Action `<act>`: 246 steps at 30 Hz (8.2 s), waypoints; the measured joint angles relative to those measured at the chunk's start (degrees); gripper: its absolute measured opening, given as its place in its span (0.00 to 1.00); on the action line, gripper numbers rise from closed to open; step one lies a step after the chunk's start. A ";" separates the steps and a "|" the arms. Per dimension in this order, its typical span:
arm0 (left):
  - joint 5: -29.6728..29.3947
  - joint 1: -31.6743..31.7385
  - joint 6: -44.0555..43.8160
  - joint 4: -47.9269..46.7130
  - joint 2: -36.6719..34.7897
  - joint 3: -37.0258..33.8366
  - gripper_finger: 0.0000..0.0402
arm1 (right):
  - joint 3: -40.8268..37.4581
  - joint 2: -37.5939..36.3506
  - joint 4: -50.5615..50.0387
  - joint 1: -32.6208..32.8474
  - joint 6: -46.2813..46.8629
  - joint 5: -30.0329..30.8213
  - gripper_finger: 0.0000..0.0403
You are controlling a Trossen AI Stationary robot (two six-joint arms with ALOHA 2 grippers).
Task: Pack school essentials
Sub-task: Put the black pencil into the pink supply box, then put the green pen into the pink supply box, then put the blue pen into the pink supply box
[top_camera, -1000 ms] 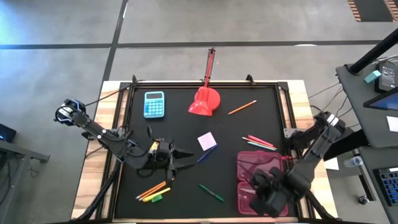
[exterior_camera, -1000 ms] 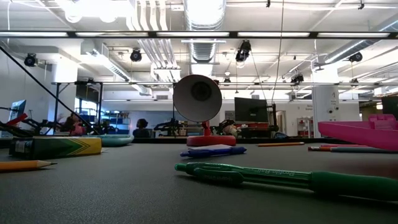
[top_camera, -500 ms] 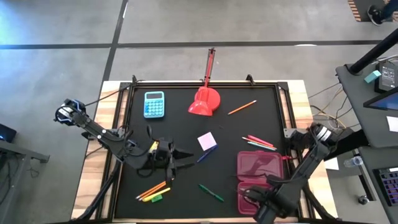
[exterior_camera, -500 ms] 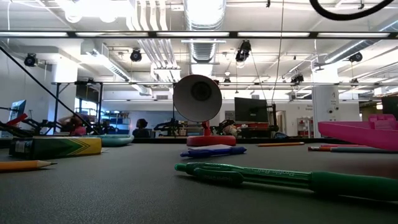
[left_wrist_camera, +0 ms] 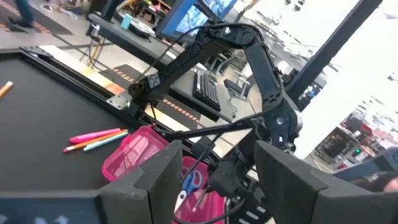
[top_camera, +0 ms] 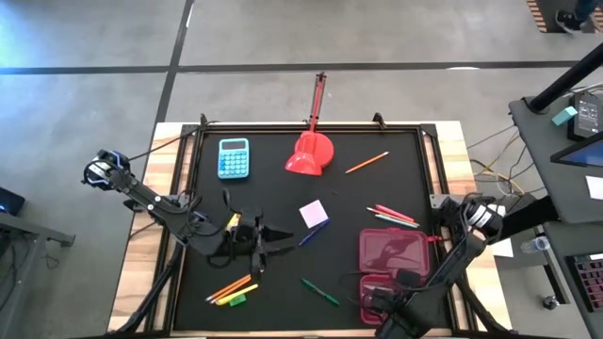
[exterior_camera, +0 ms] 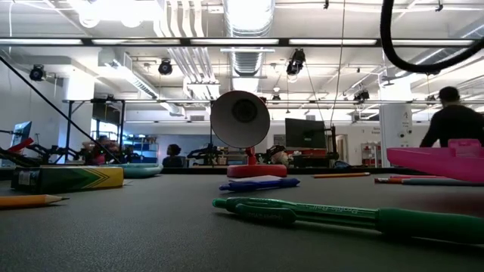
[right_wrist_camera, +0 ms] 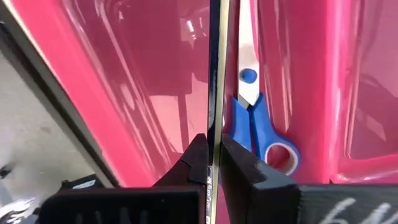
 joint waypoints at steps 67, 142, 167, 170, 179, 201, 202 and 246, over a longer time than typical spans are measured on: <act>26.72 -7.26 -25.45 -53.07 14.80 -0.35 0.46 | 13.43 -3.95 12.35 -4.55 22.63 48.65 0.39; 16.04 -7.21 -12.97 -38.01 1.27 4.20 0.46 | 13.68 17.50 21.28 -17.79 3.03 16.68 0.05; 15.33 -7.08 -12.95 -37.12 1.29 4.04 0.46 | 13.59 -3.10 1.15 -5.01 11.18 15.44 0.03; 13.94 -6.90 -12.95 -37.09 1.29 4.04 0.46 | 13.59 -3.20 -3.90 -0.74 16.99 15.23 0.03; 9.08 -4.02 -12.61 -30.29 1.29 4.02 0.46 | 11.98 -1.57 -11.52 4.39 18.62 14.88 0.03; 2.63 -0.81 -11.96 -10.91 5.04 4.49 0.46 | -20.73 -13.31 23.11 4.23 2.21 8.15 0.04; 2.64 -0.81 -11.94 -9.55 6.23 4.59 0.46 | -21.68 -14.01 23.89 4.24 3.25 8.20 0.05; -1.96 10.95 0.02 -15.84 34.02 6.16 0.46 | -20.13 -17.96 22.24 4.22 12.86 14.23 0.42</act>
